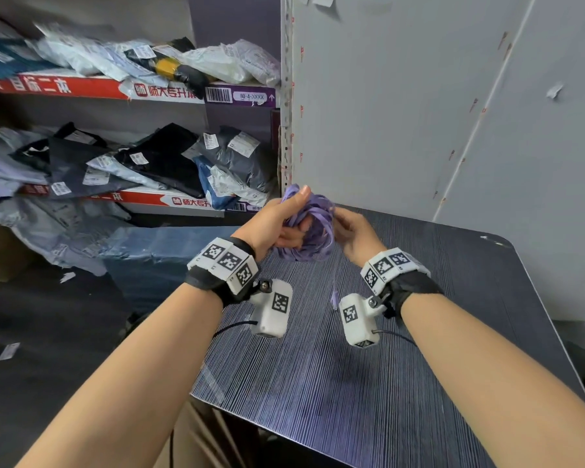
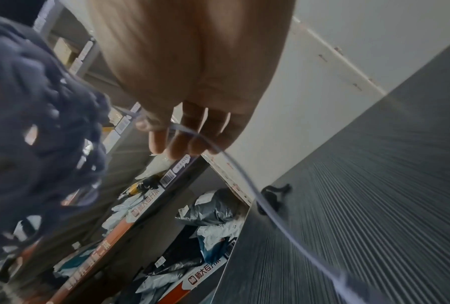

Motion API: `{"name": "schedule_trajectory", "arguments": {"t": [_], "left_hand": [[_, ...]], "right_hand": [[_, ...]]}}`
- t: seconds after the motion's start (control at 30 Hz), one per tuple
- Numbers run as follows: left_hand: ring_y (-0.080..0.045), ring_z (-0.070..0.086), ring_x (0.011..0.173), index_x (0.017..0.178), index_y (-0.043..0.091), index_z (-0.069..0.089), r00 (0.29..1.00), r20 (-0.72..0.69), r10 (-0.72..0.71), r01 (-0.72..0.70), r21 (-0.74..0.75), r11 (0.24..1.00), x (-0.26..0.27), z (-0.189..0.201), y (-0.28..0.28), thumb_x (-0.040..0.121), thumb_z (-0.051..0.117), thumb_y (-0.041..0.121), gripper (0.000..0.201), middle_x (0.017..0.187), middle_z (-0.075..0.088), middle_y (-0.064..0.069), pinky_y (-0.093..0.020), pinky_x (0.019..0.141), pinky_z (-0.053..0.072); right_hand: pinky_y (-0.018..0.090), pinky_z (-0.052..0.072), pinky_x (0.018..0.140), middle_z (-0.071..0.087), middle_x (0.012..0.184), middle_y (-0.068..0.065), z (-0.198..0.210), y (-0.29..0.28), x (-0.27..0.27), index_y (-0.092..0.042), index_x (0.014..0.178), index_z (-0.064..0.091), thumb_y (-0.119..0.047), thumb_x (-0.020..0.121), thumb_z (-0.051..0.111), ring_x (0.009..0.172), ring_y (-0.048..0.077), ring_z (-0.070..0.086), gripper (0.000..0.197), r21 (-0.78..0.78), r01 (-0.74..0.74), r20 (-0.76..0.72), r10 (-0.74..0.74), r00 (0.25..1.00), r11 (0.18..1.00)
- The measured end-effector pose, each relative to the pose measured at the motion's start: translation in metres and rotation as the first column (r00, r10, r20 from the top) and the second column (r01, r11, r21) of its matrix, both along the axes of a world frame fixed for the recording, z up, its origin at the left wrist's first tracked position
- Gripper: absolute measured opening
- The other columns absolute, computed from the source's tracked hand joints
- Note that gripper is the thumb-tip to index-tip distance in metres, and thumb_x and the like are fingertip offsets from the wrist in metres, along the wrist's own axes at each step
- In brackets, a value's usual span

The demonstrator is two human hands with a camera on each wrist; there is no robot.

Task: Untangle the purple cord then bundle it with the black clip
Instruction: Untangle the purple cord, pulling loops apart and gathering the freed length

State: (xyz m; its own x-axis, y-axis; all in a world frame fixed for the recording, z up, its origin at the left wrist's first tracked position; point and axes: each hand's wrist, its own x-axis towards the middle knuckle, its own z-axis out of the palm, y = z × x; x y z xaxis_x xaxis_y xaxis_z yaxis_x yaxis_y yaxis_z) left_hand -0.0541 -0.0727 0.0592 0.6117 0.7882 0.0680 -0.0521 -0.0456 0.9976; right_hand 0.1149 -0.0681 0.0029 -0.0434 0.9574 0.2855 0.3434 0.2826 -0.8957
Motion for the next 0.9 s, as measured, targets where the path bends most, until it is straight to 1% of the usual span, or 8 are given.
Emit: {"name": "schedule_trajectory", "arguments": {"t": [0.1,0.27,0.33,0.47,0.6,0.7,0.8,0.9], "left_hand": [[-0.004,0.020,0.030,0.057,0.009,0.045,0.998,0.037,-0.043,0.044,-0.020,0.999,0.000,0.005,-0.002,0.088,0.033,0.052,0.055,0.035,0.034,0.009,-0.046,0.064,0.005],[-0.004,0.020,0.030,0.063,0.009,0.040,0.997,0.080,-0.016,0.018,-0.029,0.999,0.004,0.006,-0.004,0.086,0.034,0.052,0.050,0.035,0.035,0.009,-0.047,0.066,0.004],[-0.004,0.020,0.031,0.062,0.009,0.040,0.992,0.126,0.029,-0.027,-0.013,1.000,0.005,0.004,-0.004,0.087,0.038,0.049,0.047,0.036,0.033,0.010,-0.042,0.063,0.007],[-0.003,0.022,0.038,0.068,0.016,0.038,0.952,0.260,0.160,-0.171,0.020,0.985,0.007,0.001,0.002,0.088,0.048,0.037,0.031,0.044,0.030,0.013,-0.016,0.040,0.019],[0.002,0.045,0.043,0.073,0.012,0.049,0.943,0.176,0.282,-0.314,0.194,0.929,0.006,-0.002,0.006,0.099,0.046,0.021,0.028,0.053,0.050,0.011,-0.008,0.047,0.037],[-0.001,0.053,0.052,0.096,0.000,0.052,0.924,0.054,0.379,-0.379,0.272,0.884,0.005,-0.008,0.012,0.097,0.049,0.027,0.027,0.070,0.056,-0.003,-0.011,0.056,0.043],[-0.011,0.062,0.091,0.122,0.002,0.044,0.884,-0.090,0.459,-0.409,0.327,0.852,0.006,-0.014,0.016,0.096,0.049,0.035,0.042,0.104,0.062,-0.011,-0.022,0.085,0.049],[-0.004,0.058,0.070,0.125,-0.002,0.037,0.855,-0.226,0.467,-0.379,0.343,0.859,0.008,-0.018,0.012,0.096,0.043,0.046,0.057,0.086,0.060,-0.004,-0.014,0.066,0.046]], "right_hand": [[0.051,0.047,0.082,0.063,0.084,0.013,-0.008,0.001,-0.001,-0.014,0.084,0.064,-0.007,0.098,0.043,0.082,0.024,0.056,0.026,-0.112,0.028,-0.149,-0.044,0.988,0.993],[0.042,0.044,0.078,0.053,0.090,0.041,0.000,-0.004,-0.010,0.020,0.109,0.051,-0.004,0.098,0.040,0.084,0.029,0.052,0.029,-0.190,0.055,-0.311,-0.113,0.944,0.980],[0.028,0.049,0.062,0.057,0.082,0.029,0.005,-0.007,-0.014,0.014,0.110,0.054,-0.005,0.098,0.039,0.070,0.023,0.053,0.026,-0.202,0.083,-0.294,-0.141,0.945,0.976],[0.026,0.039,0.055,0.050,0.067,0.000,0.000,-0.016,-0.020,-0.019,0.078,0.054,-0.017,0.100,0.037,0.056,0.012,0.043,0.027,-0.221,0.062,0.040,-0.055,0.998,0.973],[0.021,0.039,0.059,0.052,0.071,-0.004,-0.009,-0.022,-0.022,-0.021,0.115,0.052,-0.023,0.101,0.031,0.062,0.008,0.049,0.025,-0.283,-0.018,0.394,0.134,0.909,0.959],[0.028,0.044,0.064,0.059,0.091,0.003,-0.010,-0.023,-0.025,-0.019,0.125,0.044,-0.019,0.101,0.031,0.074,0.018,0.057,0.028,-0.298,-0.033,0.668,0.233,0.707,0.954],[0.033,0.046,0.072,0.061,0.114,0.008,-0.013,-0.023,-0.026,-0.017,0.130,0.043,-0.012,0.096,0.042,0.091,0.027,0.060,0.034,-0.086,-0.126,0.874,0.136,0.467,0.988],[0.035,0.051,0.067,0.063,0.093,0.008,0.001,-0.026,-0.027,-0.013,0.109,0.062,-0.026,0.094,0.046,0.083,0.028,0.059,0.026,0.259,-0.269,0.853,-0.089,0.514,0.928]]}}
